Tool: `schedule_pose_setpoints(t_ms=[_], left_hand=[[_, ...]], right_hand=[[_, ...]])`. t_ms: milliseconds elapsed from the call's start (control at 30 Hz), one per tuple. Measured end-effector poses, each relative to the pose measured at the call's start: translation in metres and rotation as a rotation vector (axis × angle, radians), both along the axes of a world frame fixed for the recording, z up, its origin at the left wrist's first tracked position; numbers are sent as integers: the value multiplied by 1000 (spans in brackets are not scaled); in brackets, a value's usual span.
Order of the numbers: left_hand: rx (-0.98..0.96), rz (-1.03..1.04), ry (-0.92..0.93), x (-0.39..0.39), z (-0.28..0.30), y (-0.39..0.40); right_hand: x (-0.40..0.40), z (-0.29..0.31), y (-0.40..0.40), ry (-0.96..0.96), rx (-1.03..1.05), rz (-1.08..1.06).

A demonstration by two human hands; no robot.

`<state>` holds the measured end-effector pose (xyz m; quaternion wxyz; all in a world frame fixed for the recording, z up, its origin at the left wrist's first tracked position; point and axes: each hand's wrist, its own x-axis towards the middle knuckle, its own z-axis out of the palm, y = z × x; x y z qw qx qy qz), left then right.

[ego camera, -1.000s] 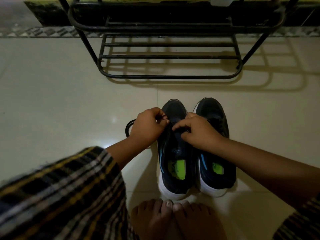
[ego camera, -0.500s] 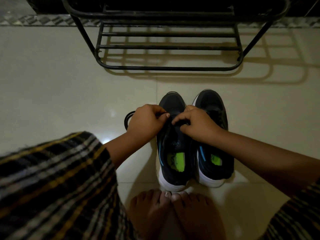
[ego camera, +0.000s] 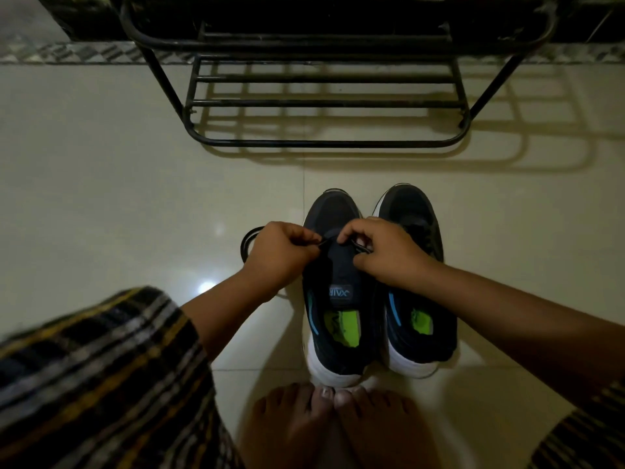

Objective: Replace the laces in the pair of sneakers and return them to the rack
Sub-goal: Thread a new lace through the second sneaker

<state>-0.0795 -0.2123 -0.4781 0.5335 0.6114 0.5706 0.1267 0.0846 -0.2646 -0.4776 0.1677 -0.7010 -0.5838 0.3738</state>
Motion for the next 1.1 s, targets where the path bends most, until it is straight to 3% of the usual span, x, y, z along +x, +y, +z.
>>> schedule_pose_setpoints(t_ms=[200,500,667,833,933,1100], left_hand=[[-161,140,-110,-1,-5,-3],[-157,115,-156,-1,-3,-4],[-43,49,-115,-1,-9,-5],[87,10,17,-2,-17,-4],[195,-38,77,-3,-19,-4],[215,-31,73,-3,-19,-5]], right_hand=[[-1,-1,-2,-1,21,-20],[-8,2,-2,-209,82,80],[-10,7,5,-242,105,116],[-15,14,23,-530,140,359],[-19,15,32,-609,155,453],[-17,12,37,-727,238,653]])
